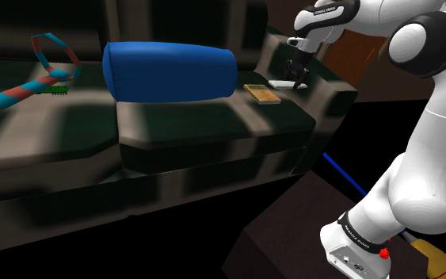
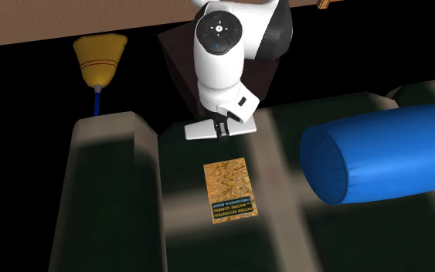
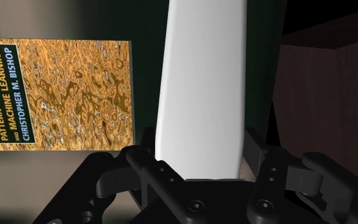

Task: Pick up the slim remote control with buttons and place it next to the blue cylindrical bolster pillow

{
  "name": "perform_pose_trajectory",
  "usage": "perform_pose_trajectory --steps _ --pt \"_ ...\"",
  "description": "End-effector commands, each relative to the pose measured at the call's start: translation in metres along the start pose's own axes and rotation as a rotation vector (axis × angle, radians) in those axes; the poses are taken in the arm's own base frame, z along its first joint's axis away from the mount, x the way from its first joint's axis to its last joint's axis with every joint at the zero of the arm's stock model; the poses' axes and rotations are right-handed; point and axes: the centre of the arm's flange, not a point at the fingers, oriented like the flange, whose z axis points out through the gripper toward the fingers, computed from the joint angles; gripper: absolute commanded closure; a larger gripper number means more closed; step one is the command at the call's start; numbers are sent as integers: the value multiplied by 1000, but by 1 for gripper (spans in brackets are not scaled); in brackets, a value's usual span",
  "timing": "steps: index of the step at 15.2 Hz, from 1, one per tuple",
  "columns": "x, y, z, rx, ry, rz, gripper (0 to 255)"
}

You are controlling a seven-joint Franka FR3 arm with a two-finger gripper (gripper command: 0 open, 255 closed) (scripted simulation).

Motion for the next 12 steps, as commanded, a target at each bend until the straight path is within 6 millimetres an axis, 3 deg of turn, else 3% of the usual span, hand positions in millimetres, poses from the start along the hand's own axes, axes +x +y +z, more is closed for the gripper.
perform_pose_trajectory --steps 1,12 --pt "0 0 -10 0 0 0 255" --pt "1 0 -68 0 0 0 255"
